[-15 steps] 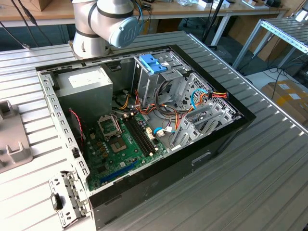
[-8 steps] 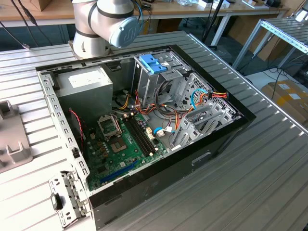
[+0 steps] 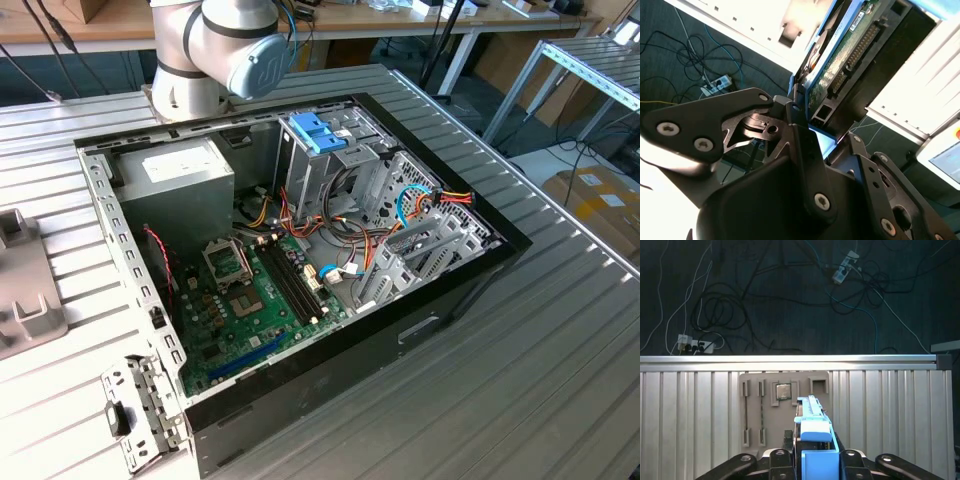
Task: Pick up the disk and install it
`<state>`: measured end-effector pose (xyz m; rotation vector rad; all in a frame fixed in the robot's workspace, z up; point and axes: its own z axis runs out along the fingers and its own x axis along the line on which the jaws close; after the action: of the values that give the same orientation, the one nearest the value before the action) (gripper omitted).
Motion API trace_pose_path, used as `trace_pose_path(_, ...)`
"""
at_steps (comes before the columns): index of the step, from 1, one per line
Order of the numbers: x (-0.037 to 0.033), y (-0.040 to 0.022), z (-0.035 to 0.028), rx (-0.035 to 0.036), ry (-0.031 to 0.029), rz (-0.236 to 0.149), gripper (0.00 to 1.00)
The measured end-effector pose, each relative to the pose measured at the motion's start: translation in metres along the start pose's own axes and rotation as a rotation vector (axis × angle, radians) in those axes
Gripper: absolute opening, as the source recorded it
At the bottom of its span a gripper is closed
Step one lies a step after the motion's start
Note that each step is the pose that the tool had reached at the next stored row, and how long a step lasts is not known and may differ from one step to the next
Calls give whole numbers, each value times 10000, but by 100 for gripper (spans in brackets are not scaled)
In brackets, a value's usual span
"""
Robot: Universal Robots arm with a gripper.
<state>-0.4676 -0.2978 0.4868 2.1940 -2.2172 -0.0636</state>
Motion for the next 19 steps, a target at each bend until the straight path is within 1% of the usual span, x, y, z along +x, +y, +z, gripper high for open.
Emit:
trace_pose_path(14, 49, -5, -1, 0, 4, 0, 37)
trace_pose_path(19, 78, -8, -1, 1, 9, 0, 37)
